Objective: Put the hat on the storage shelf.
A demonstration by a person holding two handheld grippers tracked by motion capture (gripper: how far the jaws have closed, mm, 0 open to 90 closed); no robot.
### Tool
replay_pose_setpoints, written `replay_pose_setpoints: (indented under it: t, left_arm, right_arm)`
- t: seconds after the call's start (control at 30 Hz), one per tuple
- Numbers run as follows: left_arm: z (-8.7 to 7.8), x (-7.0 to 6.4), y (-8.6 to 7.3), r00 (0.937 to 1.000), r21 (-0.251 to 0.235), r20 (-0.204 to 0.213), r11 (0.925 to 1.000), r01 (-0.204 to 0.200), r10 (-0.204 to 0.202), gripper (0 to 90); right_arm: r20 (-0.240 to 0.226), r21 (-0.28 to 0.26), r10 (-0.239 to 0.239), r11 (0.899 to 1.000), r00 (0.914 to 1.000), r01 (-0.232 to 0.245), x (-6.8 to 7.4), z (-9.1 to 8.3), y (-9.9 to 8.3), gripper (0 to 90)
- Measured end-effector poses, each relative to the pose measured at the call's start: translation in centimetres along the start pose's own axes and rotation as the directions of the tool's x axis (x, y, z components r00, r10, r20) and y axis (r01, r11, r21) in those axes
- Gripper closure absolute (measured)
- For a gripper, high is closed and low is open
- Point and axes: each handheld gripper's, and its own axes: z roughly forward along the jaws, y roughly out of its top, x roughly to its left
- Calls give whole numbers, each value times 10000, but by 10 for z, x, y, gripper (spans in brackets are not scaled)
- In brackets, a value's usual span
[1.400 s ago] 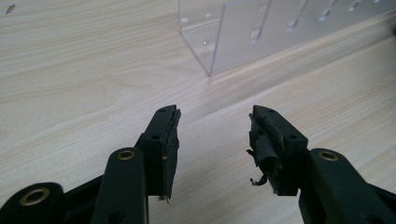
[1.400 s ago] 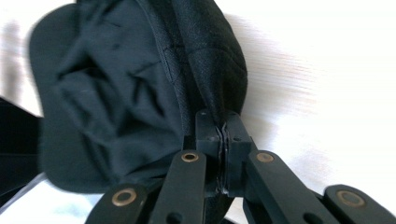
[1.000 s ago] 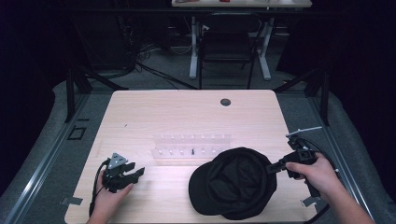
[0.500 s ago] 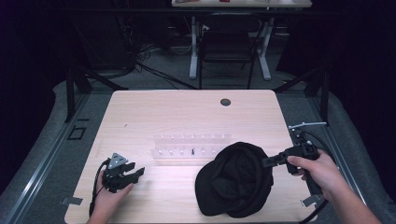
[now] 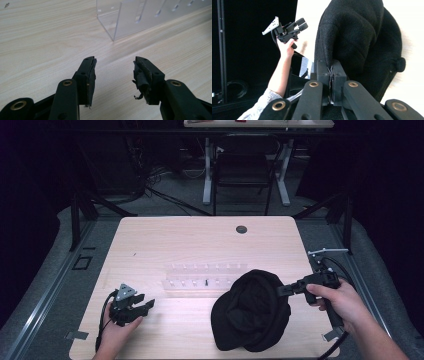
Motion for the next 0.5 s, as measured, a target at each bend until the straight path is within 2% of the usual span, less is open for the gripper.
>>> replay_pose_setpoints:
  t: [0.1, 0.27, 0.5]
  left_arm:
    - [0, 0, 0, 10000, 9, -8, 10000, 0, 0, 516]
    - [0, 0, 0, 10000, 25, -7, 10000, 1, -1, 517]
    - [0, 0, 0, 10000, -8, 0, 10000, 6, -6, 516]
  right_arm:
    - [-258, -113, 256, 9996, 9993, -259, 1, 0, 0, 886]
    - [-866, -81, 255, 9996, 9959, -263, 6, -3, 2, 886]
    - [-1162, -416, -198, 9990, 9930, 150, 17, -9, 2, 886]
